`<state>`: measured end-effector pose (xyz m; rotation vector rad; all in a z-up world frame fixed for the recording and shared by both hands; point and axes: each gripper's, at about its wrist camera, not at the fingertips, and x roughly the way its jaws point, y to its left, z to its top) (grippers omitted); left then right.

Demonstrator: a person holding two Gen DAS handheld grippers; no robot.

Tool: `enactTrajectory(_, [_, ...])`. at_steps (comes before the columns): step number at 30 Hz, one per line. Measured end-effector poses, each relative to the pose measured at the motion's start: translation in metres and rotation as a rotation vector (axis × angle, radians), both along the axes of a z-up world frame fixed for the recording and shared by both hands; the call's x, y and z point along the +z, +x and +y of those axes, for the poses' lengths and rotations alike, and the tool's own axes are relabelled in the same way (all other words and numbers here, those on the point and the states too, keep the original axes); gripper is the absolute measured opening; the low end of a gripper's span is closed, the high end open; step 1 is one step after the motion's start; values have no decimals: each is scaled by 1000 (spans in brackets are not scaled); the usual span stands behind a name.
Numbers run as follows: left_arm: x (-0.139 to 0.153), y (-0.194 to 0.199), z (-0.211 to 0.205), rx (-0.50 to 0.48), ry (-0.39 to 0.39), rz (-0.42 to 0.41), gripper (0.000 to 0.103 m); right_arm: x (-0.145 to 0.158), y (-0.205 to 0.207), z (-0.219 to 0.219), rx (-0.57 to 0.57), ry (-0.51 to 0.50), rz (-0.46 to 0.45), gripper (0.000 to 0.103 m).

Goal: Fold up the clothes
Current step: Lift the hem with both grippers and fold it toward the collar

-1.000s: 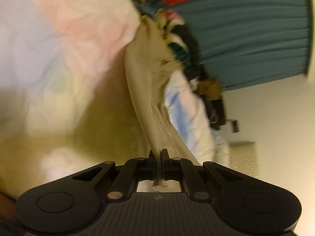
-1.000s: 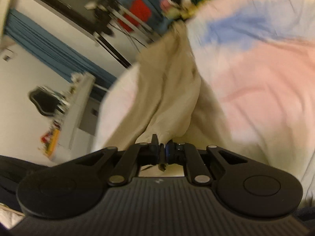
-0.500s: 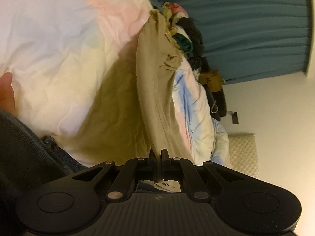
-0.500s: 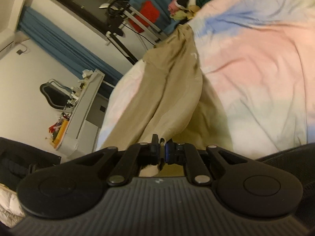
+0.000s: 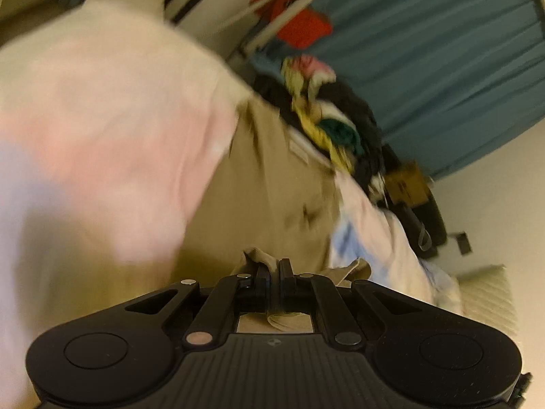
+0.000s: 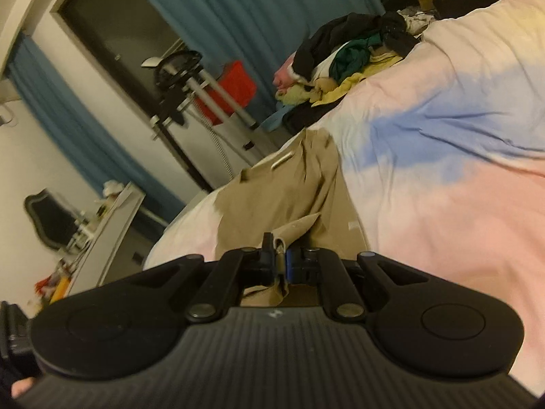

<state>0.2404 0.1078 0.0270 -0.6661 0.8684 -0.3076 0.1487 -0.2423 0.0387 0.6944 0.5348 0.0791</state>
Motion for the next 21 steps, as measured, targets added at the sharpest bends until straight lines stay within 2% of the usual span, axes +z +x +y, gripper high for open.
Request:
enactTrajectory(3, [-7, 33, -8, -1, 41, -49, 5, -13, 40, -1, -12, -23, -7, 9])
enactTrajectory(7, [-31, 65, -20, -19, 103, -70, 6, -39, 76, -5, 8, -70, -11, 9])
enactTrajectory(11, [-63, 85, -28, -47, 196, -75, 6, -70, 107, -6, 22, -79, 26, 9])
enactTrajectory(14, [-79, 97, -35, -68, 246, -73, 6, -88, 120, 0, 30, -121, 46, 10])
enactTrajectory(18, [-79, 93, -42, -78, 296, -92, 9, -97, 123, 7, 36, -168, 66, 11])
enactTrajectory(19, [-74, 88, -44, -76, 313, -105, 12, -94, 123, 8, 39, -179, 68, 11])
enactTrajectory(20, [-68, 80, -46, -73, 342, -129, 25, -90, 122, 9, 42, -190, 70, 11])
enactTrajectory(21, [-61, 72, -48, -70, 371, -152, 46, -84, 120, 10, 44, -201, 66, 13])
